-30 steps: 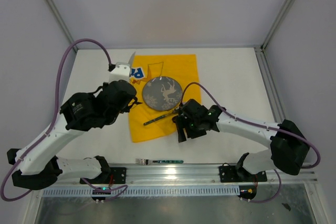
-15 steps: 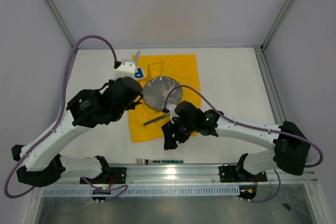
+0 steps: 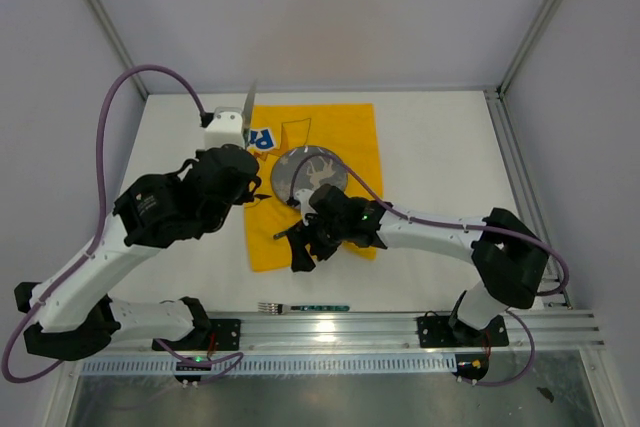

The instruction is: Set the dinner table for one person

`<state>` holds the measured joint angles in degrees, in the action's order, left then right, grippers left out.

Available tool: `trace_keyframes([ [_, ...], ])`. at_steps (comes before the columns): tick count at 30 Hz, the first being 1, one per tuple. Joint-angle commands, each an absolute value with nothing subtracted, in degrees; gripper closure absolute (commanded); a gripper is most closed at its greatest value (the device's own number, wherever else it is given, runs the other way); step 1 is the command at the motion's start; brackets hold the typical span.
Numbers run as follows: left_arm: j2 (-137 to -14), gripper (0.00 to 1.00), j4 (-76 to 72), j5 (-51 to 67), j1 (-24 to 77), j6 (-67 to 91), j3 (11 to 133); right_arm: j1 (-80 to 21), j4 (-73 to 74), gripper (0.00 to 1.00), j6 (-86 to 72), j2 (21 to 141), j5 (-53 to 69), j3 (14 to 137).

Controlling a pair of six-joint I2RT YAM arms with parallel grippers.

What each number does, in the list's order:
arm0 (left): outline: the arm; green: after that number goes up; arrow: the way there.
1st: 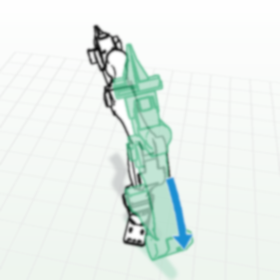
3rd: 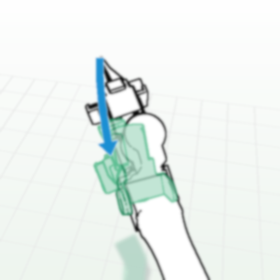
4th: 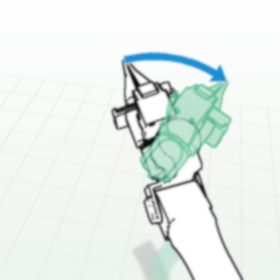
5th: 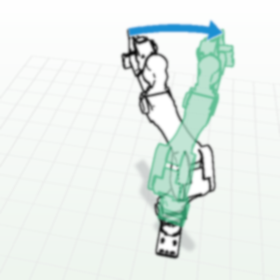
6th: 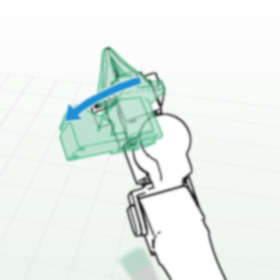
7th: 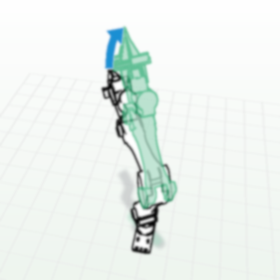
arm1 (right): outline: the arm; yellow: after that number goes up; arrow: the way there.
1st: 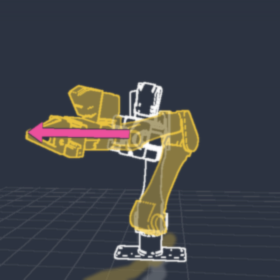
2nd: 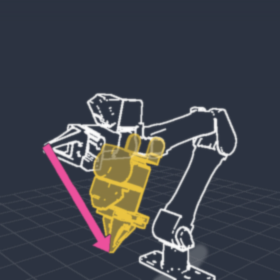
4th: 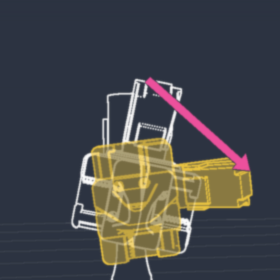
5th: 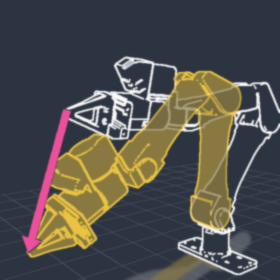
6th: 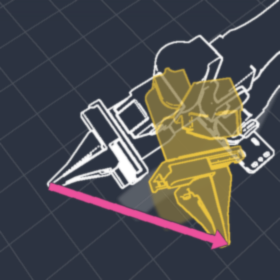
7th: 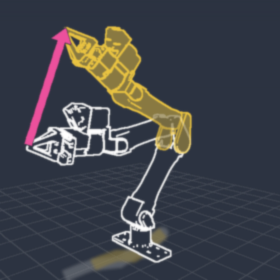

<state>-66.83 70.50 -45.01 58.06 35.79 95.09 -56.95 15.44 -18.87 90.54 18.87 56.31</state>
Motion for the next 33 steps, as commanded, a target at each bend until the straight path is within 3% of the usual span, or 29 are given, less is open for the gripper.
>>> trace_keyframes([
  [1,-65.66,1.0,67.5,-46.5,57.92,38.76,93.7,-57.3,9.14,0.23,-16.61,92.54,16.27,61.25],
  [11,-63.02,1.0,69.61,-48.07,57.92,39.02,95.62,-57.3,12.47,0.23,-15.3,103.27,16.79,72.5],
  [33,-64.25,1.0,66.54,-49.75,57.92,33.84,99.85,-57.31,21.79,0.23,-13.36,113.63,25.57,79.89],
])
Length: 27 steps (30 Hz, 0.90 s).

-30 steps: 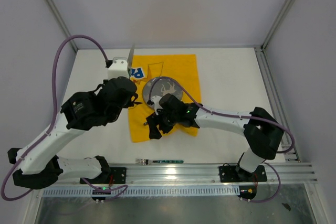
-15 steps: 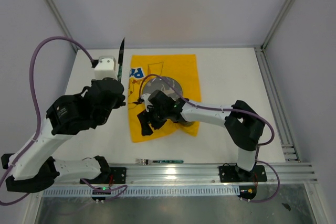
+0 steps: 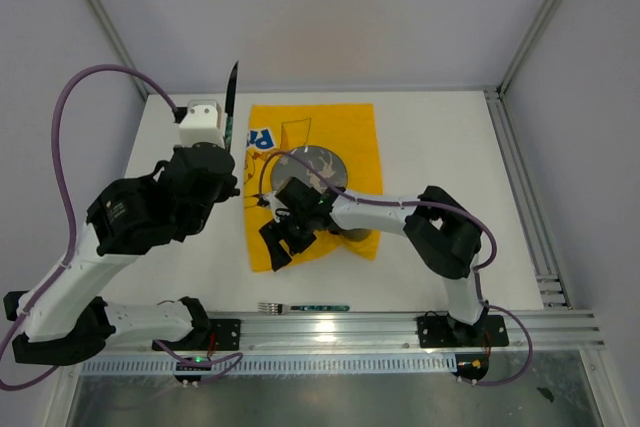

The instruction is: Set the dinner table for one person

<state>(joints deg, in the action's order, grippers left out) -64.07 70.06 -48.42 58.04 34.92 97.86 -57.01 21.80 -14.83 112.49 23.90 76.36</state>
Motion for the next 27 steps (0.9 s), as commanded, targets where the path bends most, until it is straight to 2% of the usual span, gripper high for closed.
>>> trace_keyframes([
  [1,-64.25,1.0,66.1,-49.57,57.83,33.84,99.76,-57.39,21.97,0.23,-13.36,114.16,25.66,81.02],
  [15,-64.07,1.0,67.76,-51.15,57.92,32.78,102.92,-58.71,26.71,0.23,-13.71,122.43,30.76,91.4],
  [27,-64.25,1.0,68.91,-52.91,57.92,31.82,106.17,-58.71,30.14,0.23,-12.22,124.36,31.02,92.81],
])
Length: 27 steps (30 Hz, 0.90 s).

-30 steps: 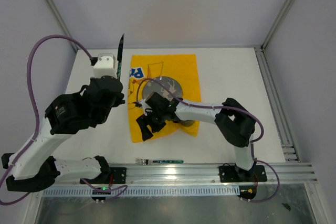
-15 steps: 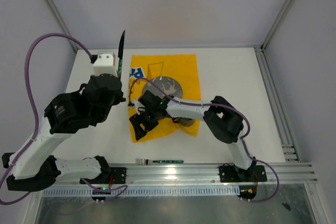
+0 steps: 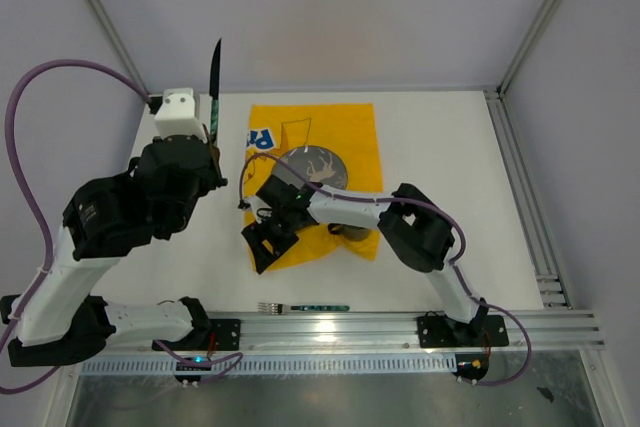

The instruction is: Set the dinner table for one person

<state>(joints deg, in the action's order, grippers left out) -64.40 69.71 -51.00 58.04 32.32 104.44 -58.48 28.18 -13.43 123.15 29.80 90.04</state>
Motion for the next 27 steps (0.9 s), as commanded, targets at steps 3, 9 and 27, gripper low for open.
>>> trace_keyframes([
  [3,-64.34,1.0,69.08,-52.56,57.92,32.34,106.17,-58.71,30.41,0.23,-12.3,125.76,33.65,94.56],
  [9,-64.69,1.0,69.78,-52.29,57.92,32.7,106.96,-58.71,30.68,0.23,-12.57,128.32,37.44,98.08],
  [27,-63.28,1.0,74.71,-54.67,57.92,34.1,108.81,-58.8,31.99,0.23,-14.33,135.61,39.73,107.14],
])
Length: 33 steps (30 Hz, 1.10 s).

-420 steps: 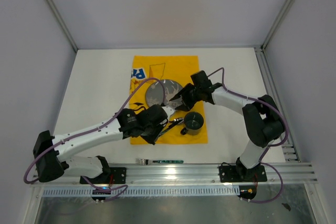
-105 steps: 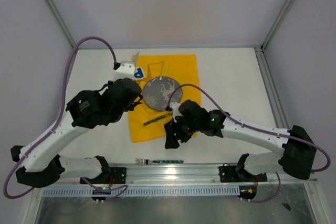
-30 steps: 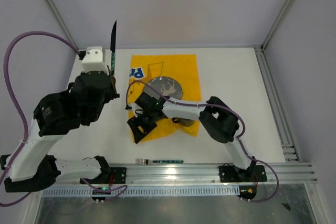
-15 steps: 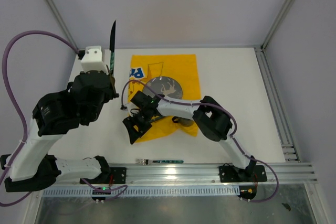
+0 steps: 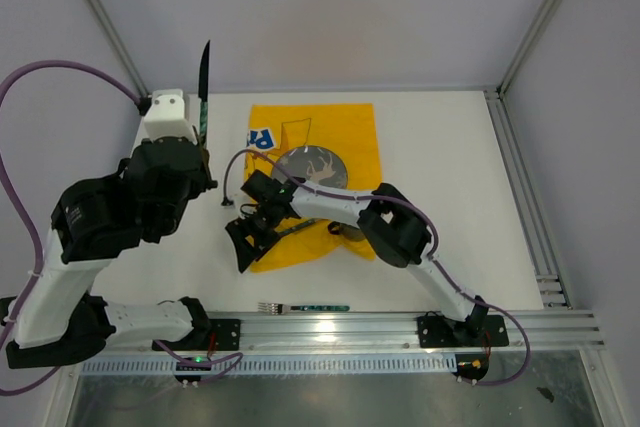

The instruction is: Set the dinner table for one person

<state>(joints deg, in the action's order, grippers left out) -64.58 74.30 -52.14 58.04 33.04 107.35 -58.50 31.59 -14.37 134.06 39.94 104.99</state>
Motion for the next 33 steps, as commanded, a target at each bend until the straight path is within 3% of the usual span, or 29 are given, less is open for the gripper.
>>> trace_keyframes([
  [1,-63.28,1.0,74.62,-54.75,57.83,34.1,108.81,-58.8,31.99,0.23,-14.5,135.62,39.73,107.23],
  [6,-63.63,1.0,73.74,-54.5,57.92,32.7,107.76,-58.8,30.85,0.23,-14.76,133.86,39.11,106.53],
  [15,-63.9,1.0,68.65,-52.91,57.92,31.47,103.1,-58.89,28.74,0.23,-16.34,113.75,26.74,94.84],
  [22,-63.28,1.0,64.25,-51.68,57.92,31.38,97.92,-58.62,34.0,0.19,-27.37,92.74,-0.39,92.72],
  [23,-63.28,1.0,63.81,-50.98,57.92,31.46,97.04,-58.45,39.58,0.15,-30.9,91.07,-12.79,92.72],
  [26,-63.11,1.0,62.58,-50.28,57.83,31.64,95.63,-56.34,53.23,0.15,-43.48,86.76,-27.97,90.63],
  [28,-62.76,1.0,61.88,-49.84,57.92,31.64,94.84,-54.68,59.55,0.15,-52.94,83.95,-32.94,86.08],
  [33,-61.53,1.0,61.26,-48.17,57.92,31.99,92.9,-50.9,57.4,0.17,-61.34,80.07,-33.15,74.55],
])
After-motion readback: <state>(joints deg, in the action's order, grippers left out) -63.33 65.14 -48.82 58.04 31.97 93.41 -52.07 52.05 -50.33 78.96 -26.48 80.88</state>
